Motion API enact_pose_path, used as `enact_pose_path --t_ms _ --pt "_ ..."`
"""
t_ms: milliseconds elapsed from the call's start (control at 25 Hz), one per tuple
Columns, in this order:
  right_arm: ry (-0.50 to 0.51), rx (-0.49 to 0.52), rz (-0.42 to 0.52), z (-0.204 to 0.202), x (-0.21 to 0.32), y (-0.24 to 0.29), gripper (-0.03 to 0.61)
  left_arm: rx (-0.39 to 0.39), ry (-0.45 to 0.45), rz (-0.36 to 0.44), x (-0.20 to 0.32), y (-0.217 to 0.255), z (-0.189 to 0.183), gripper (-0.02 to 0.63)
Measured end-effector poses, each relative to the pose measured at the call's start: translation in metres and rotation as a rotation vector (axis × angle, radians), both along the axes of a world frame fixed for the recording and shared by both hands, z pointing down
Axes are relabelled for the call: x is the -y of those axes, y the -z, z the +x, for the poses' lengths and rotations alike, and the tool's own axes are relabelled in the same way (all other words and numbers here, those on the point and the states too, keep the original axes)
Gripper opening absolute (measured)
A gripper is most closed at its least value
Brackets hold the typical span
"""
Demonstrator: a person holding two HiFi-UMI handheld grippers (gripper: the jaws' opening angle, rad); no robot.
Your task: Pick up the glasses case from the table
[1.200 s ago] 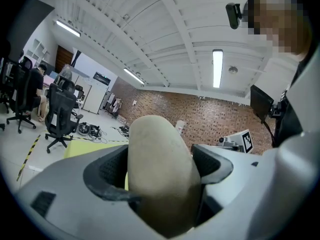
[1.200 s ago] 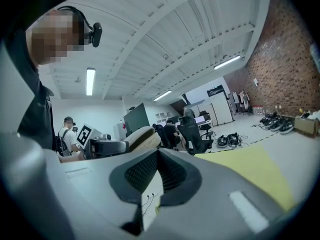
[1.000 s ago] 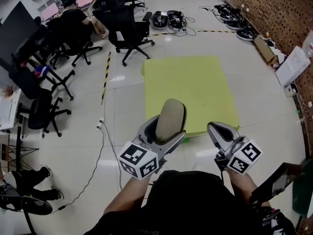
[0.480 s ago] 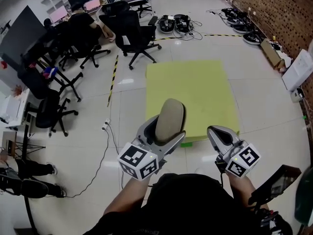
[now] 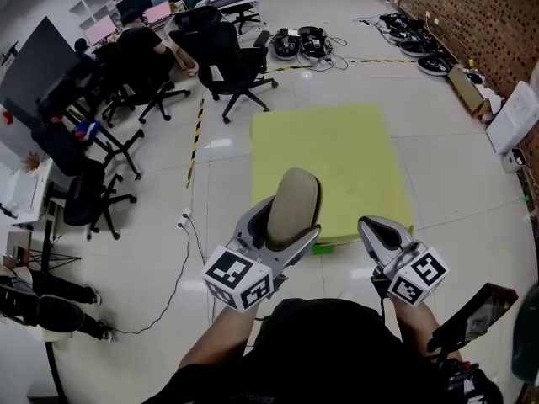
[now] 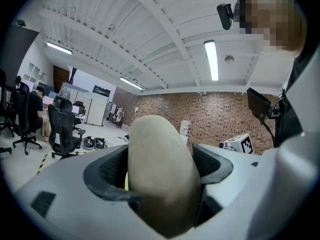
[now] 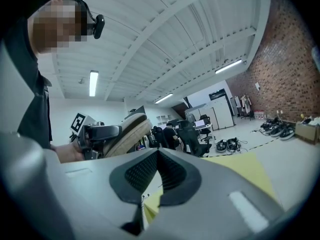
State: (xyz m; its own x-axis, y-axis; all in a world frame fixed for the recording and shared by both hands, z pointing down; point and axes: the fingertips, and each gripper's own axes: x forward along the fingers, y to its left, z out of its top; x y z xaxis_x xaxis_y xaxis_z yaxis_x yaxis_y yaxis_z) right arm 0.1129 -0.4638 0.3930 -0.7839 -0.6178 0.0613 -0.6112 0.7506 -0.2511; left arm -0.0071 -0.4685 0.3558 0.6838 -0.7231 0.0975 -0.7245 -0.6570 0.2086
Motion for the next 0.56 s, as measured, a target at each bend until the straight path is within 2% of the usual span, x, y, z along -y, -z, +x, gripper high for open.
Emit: enact_pose_path --t_ms 560 --pt "-0.001 -0.026 0.012 -0.011 0.002 0.005 0.0 0.003 0.019 0.025 0.005 0.004 -0.02 0.402"
